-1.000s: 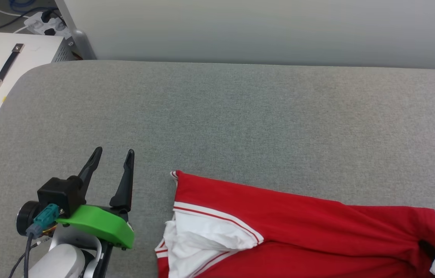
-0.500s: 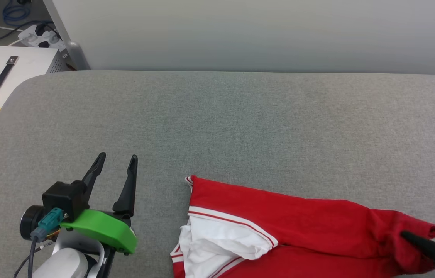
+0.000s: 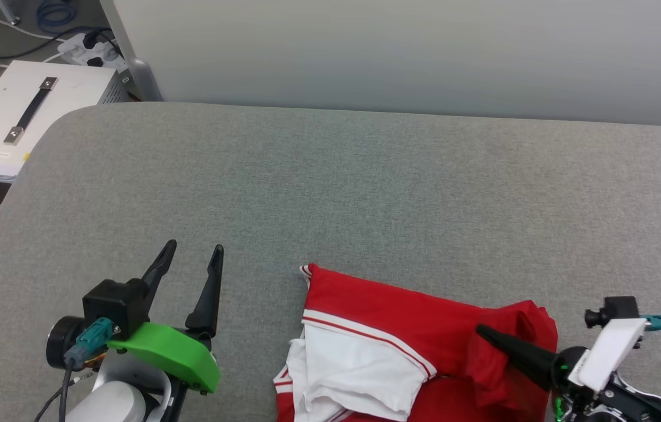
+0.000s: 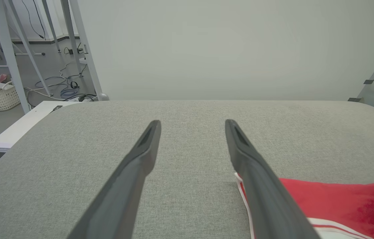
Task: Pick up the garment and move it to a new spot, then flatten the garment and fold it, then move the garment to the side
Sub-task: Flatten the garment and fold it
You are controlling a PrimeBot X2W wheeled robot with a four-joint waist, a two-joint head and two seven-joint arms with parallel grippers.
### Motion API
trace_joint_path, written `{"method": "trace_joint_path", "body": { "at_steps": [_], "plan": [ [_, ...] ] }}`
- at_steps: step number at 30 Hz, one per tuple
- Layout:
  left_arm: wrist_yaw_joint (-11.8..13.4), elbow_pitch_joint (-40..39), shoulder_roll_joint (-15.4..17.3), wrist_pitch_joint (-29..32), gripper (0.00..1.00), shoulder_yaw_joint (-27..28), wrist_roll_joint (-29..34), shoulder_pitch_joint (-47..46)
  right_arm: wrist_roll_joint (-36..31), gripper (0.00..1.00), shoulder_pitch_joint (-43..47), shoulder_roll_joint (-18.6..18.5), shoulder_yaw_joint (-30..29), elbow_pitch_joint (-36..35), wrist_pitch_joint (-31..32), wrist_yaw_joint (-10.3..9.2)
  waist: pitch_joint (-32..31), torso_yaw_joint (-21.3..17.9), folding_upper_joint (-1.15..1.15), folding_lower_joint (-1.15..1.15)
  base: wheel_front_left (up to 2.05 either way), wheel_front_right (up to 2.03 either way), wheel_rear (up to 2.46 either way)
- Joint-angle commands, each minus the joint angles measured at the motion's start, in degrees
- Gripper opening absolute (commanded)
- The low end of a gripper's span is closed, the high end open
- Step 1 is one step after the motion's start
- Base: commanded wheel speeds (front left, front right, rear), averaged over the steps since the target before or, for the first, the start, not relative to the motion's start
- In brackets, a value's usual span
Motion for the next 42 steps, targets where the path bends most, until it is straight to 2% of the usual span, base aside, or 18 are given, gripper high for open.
{"method": "trace_joint_path", "body": {
  "at_steps": [1, 14, 19, 25, 26, 27, 28, 35, 37, 42],
  "plan": [
    [-0.4, 0.0, -0.4, 0.1, 1.00, -0.2, 0.3, -0.7, 1.4, 0.00, -1.6, 0.2, 2.2, 0.6, -1.1, -0.03, 0.6, 0.8, 0.00, 0.00, 0.00, 0.00, 0.00],
    [-2.8, 1.5, -2.6, -0.8, 1.00, -0.4, 0.7, -5.0, 7.3, 0.00, -10.0, 0.2, 24.6, 5.2, -10.0, -0.03, 6.9, 4.2, 0.00, 0.00, 0.00, 0.00, 0.00],
    [-3.8, 2.9, -3.7, -1.4, 1.00, -0.2, 0.8, -6.2, 7.6, 0.00, -12.4, 0.2, 29.9, 7.5, -11.8, -0.03, 8.6, 5.0, 0.00, 0.00, 0.00, 0.00, 0.00],
    [-4.7, 4.2, -4.8, -2.0, 1.00, 0.3, 1.1, -6.7, 6.3, 0.00, -13.9, 0.2, 32.8, 9.9, -13.7, -0.03, 9.7, 5.2, 0.00, 0.00, 0.00, 0.00, 0.00],
    [-4.8, 4.4, -4.9, -2.0, 1.00, 0.3, 1.1, -6.8, 6.1, 0.22, -14.1, 0.2, 32.9, 9.9, -14.4, -0.03, 9.8, 5.1, 0.00, 0.00, 0.00, 0.00, 0.00],
    [-5.0, 4.6, -5.1, -2.1, 1.00, 0.4, 1.2, -6.9, 5.9, 0.65, -14.3, 0.2, 33.1, 10.0, -15.1, -0.03, 9.9, 5.1, 0.00, 0.00, 0.00, 0.00, 0.00],
    [-5.1, 4.8, -5.2, -2.1, 1.00, 0.4, 1.3, -6.9, 5.8, 1.00, -14.4, 0.2, 33.3, 10.1, -15.4, -0.03, 10.0, 5.0, 0.00, 0.00, 0.00, 0.00, 0.00],
    [-5.8, 6.2, -5.8, -2.4, 1.00, 0.8, 1.6, -6.8, 4.8, 1.00, -15.0, 0.2, 33.7, 7.1, -18.8, -0.03, 8.5, 4.3, 0.00, 0.00, 0.00, 0.00, 0.00],
    [-5.8, 6.7, -5.7, -2.4, 1.00, 0.9, 1.7, -6.1, 1.6, 1.00, -14.9, -1.1, 32.7, 2.4, -22.1, -0.03, 6.7, 3.7, 0.00, 0.00, 0.00, 0.00, 0.00],
    [-5.1, 6.9, -5.4, -2.5, 1.00, 1.3, 1.8, -5.0, -8.0, 1.00, -14.0, -3.7, 29.3, -1.1, -31.0, -0.03, 4.6, 2.8, 0.00, 0.00, 0.00, 0.00, 0.00]
  ]
}}
